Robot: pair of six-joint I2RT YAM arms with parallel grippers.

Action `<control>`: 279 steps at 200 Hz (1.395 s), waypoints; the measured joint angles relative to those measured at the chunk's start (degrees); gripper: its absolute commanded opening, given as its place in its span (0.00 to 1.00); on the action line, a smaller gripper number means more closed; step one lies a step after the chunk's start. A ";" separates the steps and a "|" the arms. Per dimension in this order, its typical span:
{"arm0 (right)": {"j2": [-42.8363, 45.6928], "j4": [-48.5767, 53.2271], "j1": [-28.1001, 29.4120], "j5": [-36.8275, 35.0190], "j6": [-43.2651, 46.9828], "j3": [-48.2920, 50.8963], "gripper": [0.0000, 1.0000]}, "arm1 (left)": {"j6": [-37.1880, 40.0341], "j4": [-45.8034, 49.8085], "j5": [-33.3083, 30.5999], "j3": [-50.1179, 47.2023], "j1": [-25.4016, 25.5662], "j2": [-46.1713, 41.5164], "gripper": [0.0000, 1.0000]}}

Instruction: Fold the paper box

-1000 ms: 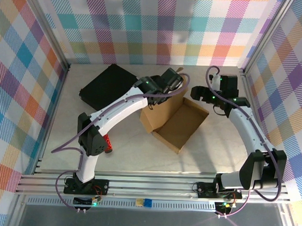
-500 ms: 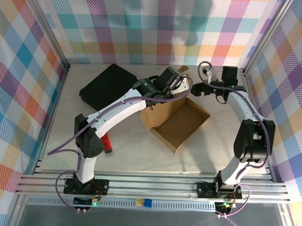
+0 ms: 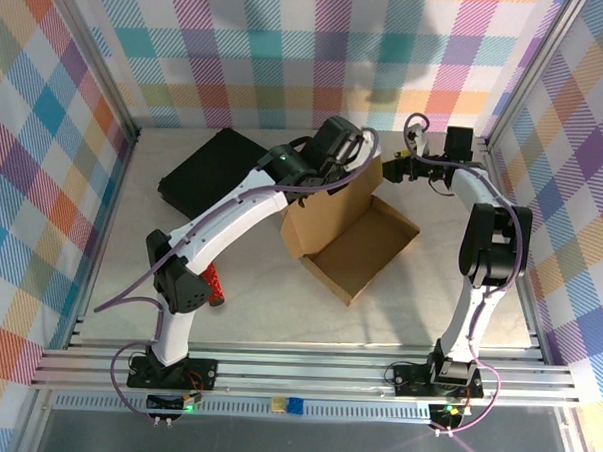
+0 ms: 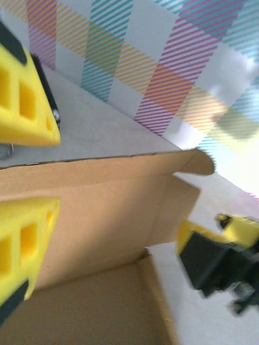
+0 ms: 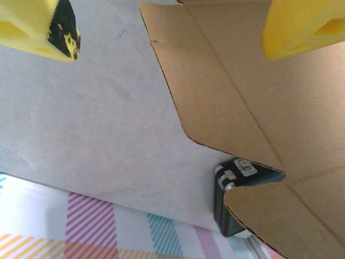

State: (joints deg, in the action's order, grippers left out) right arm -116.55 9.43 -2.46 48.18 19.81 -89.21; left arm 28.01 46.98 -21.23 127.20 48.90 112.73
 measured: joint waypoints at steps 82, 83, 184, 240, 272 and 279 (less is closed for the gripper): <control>-7.34 0.81 0.50 8.31 2.75 -7.43 0.82 | -27.98 2.51 10.08 -21.66 -1.01 -23.21 0.33; -7.39 0.85 0.52 8.33 2.80 -7.50 0.82 | -28.09 2.54 10.14 -21.73 -1.03 -23.32 0.33; -9.38 9.49 3.72 12.52 10.25 -10.78 0.46 | -31.69 4.96 14.80 -24.68 -5.95 -25.42 0.32; -9.29 12.52 4.74 11.96 13.77 -10.78 0.09 | -31.71 5.40 15.23 -25.24 -6.32 -25.70 0.32; -8.83 13.00 5.09 10.95 13.84 -10.78 0.00 | -31.93 5.40 15.17 -25.92 -6.34 -26.01 0.32; -8.63 13.00 5.22 10.71 13.88 -10.73 0.00 | -32.15 5.33 15.15 -26.12 -6.36 -26.14 0.32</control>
State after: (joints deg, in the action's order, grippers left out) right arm -125.19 22.44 2.76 58.89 33.69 -99.94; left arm -4.14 52.31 -6.09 101.08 42.54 86.59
